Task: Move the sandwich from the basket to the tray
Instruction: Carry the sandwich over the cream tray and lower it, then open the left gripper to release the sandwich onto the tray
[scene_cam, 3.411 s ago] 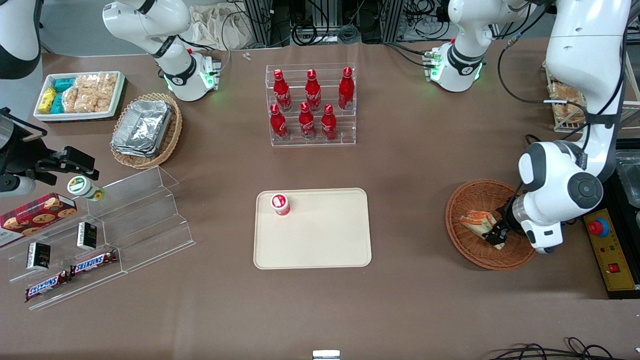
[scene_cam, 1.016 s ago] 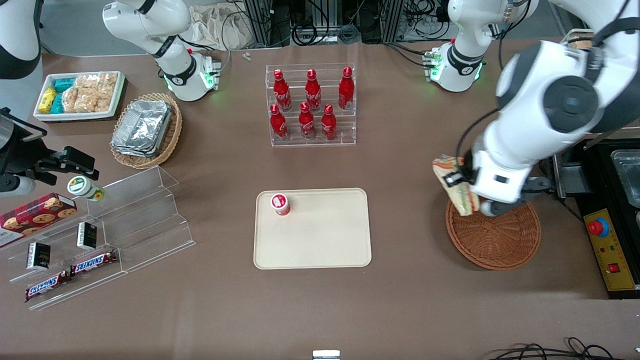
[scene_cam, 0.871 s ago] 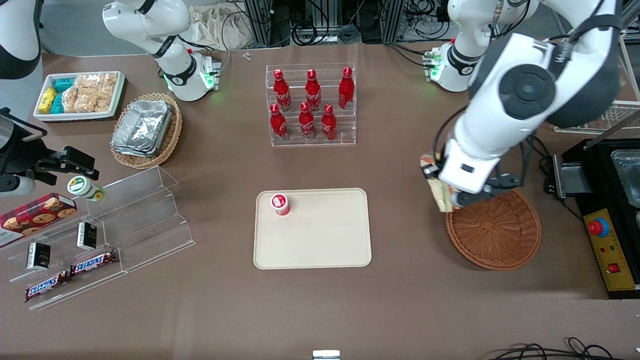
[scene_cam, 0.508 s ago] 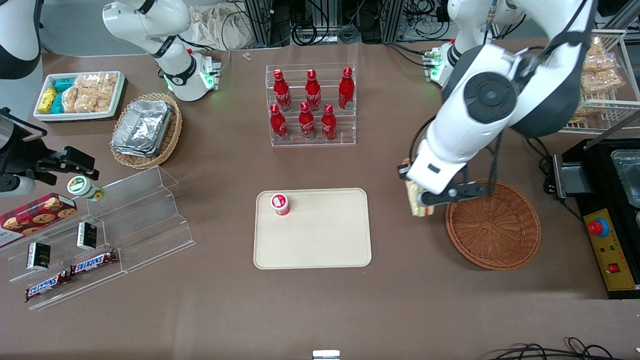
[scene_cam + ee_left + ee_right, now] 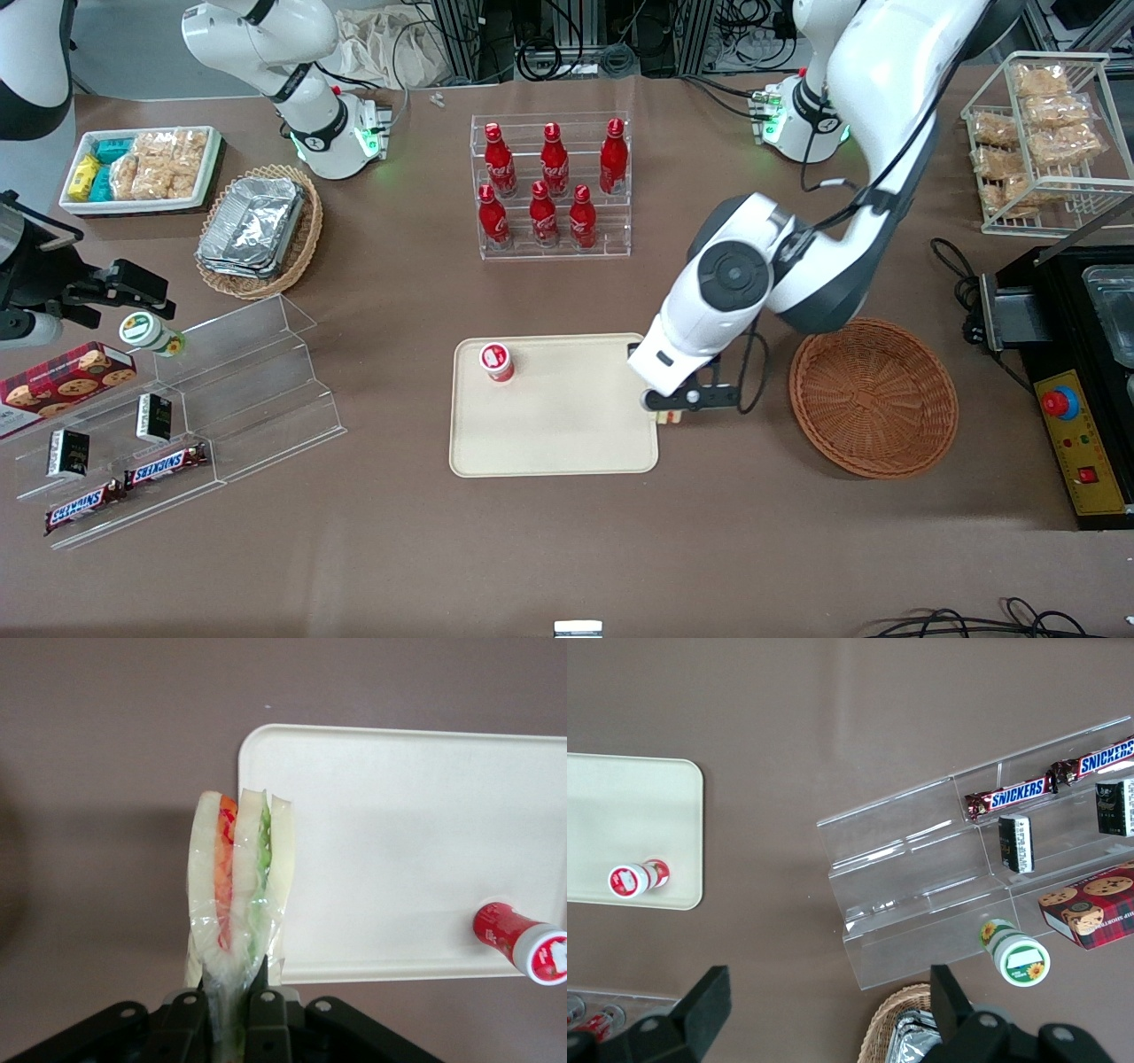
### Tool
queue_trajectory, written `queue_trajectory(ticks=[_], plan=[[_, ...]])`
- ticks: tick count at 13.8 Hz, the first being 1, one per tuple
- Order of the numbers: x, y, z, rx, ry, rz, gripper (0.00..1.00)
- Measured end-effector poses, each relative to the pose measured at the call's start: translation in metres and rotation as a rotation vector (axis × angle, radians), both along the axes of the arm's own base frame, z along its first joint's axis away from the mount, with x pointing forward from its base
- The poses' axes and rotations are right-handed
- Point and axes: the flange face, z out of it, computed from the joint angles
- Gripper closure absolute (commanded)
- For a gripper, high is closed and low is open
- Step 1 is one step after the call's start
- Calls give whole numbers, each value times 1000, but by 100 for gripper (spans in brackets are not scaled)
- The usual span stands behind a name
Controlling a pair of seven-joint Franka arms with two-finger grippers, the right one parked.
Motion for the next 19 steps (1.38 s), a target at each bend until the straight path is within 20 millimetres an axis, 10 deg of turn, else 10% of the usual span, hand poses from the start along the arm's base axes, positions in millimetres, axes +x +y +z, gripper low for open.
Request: queue_trajectory(ticks=[8,9,10,11,19], plan=[[-4,-29,-111,-44,53,-24,93],[-4,-29,-116,-46,55,-23,66],[-4,-29,-118,-46,57,-22,17],[-4,-29,-118,-47,57,-22,1],[6,-6,-80,21,114,60,0]])
